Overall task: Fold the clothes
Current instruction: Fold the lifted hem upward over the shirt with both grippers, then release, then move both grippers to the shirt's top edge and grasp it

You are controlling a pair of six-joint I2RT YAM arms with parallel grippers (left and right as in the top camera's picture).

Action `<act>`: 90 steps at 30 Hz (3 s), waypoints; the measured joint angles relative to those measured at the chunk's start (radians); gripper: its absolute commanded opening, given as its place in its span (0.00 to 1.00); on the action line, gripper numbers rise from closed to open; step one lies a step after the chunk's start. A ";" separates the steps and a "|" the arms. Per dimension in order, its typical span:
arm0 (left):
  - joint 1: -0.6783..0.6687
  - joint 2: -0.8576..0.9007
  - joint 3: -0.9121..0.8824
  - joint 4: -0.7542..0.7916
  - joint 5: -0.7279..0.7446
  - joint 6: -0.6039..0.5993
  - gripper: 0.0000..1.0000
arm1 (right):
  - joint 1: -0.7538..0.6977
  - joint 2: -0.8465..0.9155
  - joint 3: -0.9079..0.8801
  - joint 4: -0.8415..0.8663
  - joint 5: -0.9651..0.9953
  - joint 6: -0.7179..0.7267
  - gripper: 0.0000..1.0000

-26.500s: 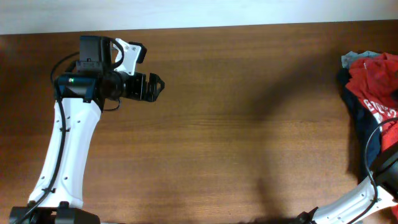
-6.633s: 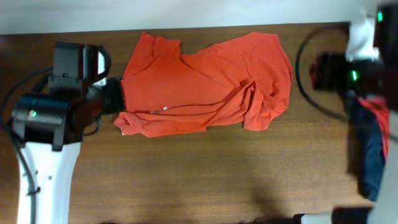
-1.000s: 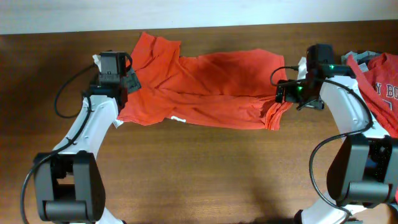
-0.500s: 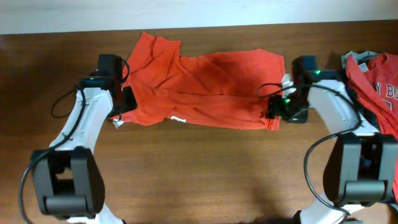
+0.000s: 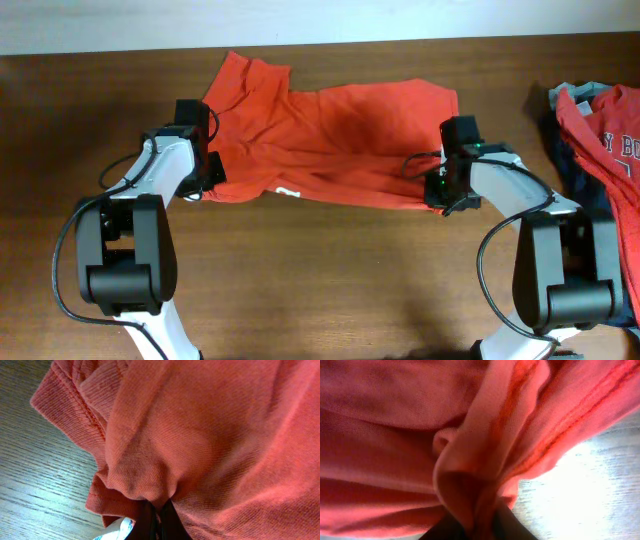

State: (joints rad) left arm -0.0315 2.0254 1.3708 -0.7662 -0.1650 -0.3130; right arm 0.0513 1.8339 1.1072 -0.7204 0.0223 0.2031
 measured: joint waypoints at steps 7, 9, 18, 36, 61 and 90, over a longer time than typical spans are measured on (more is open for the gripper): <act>0.000 0.000 0.000 -0.057 -0.007 0.000 0.00 | -0.024 0.000 -0.004 -0.036 0.007 0.007 0.04; 0.000 0.000 0.000 -0.079 -0.011 0.000 0.00 | -0.044 0.000 -0.004 -0.066 0.007 0.007 0.04; -0.002 0.000 0.000 -0.227 -0.011 -0.008 0.01 | -0.089 0.000 -0.004 -0.195 -0.005 0.007 0.04; -0.002 -0.389 0.030 -0.225 0.035 0.003 0.53 | -0.091 -0.128 0.316 -0.497 -0.042 0.008 0.67; -0.074 0.130 0.703 0.079 0.263 0.198 0.54 | -0.091 0.005 0.630 -0.088 -0.093 -0.178 0.93; -0.156 0.466 0.704 0.101 0.125 0.248 0.10 | -0.131 0.303 0.630 0.027 -0.072 -0.207 0.78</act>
State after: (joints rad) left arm -0.1875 2.4912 2.0747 -0.6651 -0.0402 -0.0647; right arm -0.0799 2.1372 1.7370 -0.6930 -0.0494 -0.0040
